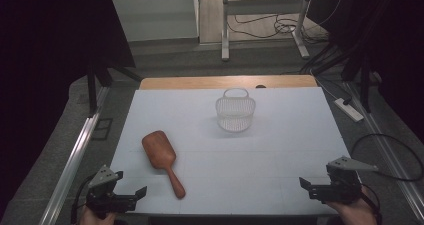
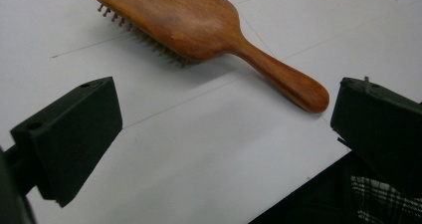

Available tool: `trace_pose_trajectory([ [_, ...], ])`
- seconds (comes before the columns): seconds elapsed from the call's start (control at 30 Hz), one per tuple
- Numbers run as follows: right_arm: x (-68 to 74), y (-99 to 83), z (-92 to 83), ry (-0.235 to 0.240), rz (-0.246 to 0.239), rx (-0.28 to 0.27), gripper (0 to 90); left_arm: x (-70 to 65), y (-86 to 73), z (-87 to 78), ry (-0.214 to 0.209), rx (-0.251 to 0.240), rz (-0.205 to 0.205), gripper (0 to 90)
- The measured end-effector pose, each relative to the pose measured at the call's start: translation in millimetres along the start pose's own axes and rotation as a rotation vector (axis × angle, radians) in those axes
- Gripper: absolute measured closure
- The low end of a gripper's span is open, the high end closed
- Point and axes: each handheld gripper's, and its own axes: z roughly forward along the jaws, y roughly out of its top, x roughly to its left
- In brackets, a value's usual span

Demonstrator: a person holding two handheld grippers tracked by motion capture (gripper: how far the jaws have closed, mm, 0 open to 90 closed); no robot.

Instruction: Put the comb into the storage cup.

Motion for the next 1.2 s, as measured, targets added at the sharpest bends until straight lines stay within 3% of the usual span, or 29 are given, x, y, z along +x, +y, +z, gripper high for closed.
trace_pose_trajectory([
  [0.33,2.9,1.6,1.8,0.014,-0.027,0.002,0.0,2.6,-2.0,-1.9,-0.022,-0.001,-0.017,0.0],
  [0.73,4.4,1.9,2.8,0.024,-0.051,0.013,0.0,3.0,-0.7,-0.1,-0.015,0.019,-0.029,0.0],
  [0.9,4.4,2.2,3.9,0.038,-0.056,0.024,0.0,4.1,-0.1,0.1,-0.016,0.022,-0.046,0.0],
  [1.0,4.4,2.3,4.3,0.045,-0.06,0.026,0.0,5.2,1.7,1.5,-0.04,0.013,-0.069,0.0],
  [1.2,4.4,2.5,4.8,0.053,-0.064,0.029,0.0,2.3,7.1,6.6,-0.038,0.034,-0.054,0.0],
])
